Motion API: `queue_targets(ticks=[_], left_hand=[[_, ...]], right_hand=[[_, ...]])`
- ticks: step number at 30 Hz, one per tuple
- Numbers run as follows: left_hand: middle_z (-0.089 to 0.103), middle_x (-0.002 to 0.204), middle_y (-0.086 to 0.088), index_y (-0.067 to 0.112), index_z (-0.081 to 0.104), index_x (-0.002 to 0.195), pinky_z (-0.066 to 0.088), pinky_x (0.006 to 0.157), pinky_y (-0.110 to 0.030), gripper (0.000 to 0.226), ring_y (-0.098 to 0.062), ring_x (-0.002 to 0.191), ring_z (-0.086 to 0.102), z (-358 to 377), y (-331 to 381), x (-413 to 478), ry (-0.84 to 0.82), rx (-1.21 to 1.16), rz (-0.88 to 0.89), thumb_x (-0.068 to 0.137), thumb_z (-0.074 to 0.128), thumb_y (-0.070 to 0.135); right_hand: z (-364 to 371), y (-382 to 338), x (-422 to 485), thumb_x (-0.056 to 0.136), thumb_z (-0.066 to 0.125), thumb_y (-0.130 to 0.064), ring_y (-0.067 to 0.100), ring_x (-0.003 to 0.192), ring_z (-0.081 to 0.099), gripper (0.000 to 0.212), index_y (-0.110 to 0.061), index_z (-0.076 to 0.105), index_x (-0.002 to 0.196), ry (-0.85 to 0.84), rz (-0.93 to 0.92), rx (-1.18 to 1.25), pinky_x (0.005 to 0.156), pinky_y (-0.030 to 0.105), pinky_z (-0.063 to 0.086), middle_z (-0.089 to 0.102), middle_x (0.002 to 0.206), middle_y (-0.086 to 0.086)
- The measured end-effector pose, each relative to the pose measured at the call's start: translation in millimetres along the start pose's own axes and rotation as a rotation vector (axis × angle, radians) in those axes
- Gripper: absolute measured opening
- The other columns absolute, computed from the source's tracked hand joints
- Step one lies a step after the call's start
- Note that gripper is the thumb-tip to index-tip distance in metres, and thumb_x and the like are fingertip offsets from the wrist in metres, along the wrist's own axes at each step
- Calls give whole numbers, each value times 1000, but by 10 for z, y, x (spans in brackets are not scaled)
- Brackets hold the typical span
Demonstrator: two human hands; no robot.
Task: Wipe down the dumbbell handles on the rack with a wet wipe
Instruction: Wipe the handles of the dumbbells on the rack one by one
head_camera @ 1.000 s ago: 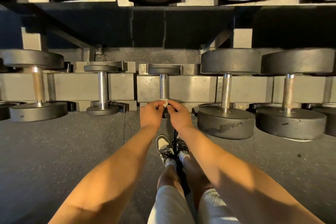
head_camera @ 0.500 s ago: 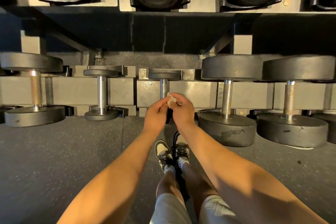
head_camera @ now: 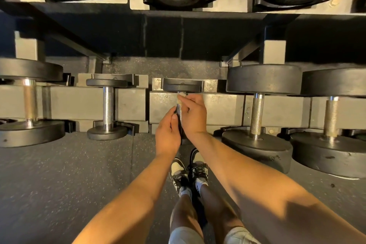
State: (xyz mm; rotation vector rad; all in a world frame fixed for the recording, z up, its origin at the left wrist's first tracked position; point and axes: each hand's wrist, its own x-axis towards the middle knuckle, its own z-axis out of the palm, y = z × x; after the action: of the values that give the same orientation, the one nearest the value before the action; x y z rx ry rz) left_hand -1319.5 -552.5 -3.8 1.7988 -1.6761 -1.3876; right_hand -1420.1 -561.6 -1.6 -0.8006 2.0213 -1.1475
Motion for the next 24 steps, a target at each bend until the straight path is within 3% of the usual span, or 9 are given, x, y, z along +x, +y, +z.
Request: queue_targets(ticks=[4,7,10,13,16,19,21,24], left_hand=[[55,144,3,33,49,148,32,99,-16,41,1,120,46,25,63,-15,-24,11,-49,110,34,33],[54,142,3,35,50,147,32,100,-17,40,2,117,46,-11,95,-15,-49,-11,-58,110,34,31],[54,140,3,31,51,146,28,96,-10,39,5,114,43,-20,66,-10,-35,17,-46,110,35,31],[55,134,4,29,52,145,27,87,1,39,10,107,43,-7,26,-14,-23,44,-22,110,35,30],[53,128,7,33,51,145,26,82,7,39,16,99,45,-7,32,-33,-24,39,-25,110,34,30],[51,130,7,35,48,147,31,89,-7,40,5,107,46,11,78,-67,-43,38,-32,110,32,33],[51,133,5,33,47,149,32,95,-17,42,-1,111,47,25,84,-68,-48,51,-40,110,31,34],[51,133,4,33,48,148,33,95,-20,42,-4,111,48,19,54,-55,-49,48,-26,110,30,36]], right_hand=[[-78,78,-215,96,56,6,10,103,55,33,-12,74,117,-76,40,-71,95,10,42,53,109,-4],[-102,37,-175,95,55,8,12,103,56,33,-10,73,116,-69,54,-67,97,13,44,54,110,-1],[-54,-52,5,95,56,6,8,102,52,32,-8,72,119,11,31,-25,93,4,38,52,112,0],[-10,-25,-7,94,61,4,8,107,53,32,-10,71,122,-5,16,2,98,8,40,53,116,0],[-112,99,-206,94,61,4,-2,102,56,33,-14,72,120,-70,81,18,99,13,45,56,113,-5],[-190,100,-303,95,59,3,-10,99,56,33,-14,72,120,-107,134,17,96,11,44,55,108,-12],[-148,16,-219,96,59,1,-3,105,57,33,-14,70,123,-76,126,57,99,13,44,55,112,-11],[-23,-102,-40,97,62,-7,8,116,55,31,-13,67,127,-6,137,119,104,13,41,54,124,-3]])
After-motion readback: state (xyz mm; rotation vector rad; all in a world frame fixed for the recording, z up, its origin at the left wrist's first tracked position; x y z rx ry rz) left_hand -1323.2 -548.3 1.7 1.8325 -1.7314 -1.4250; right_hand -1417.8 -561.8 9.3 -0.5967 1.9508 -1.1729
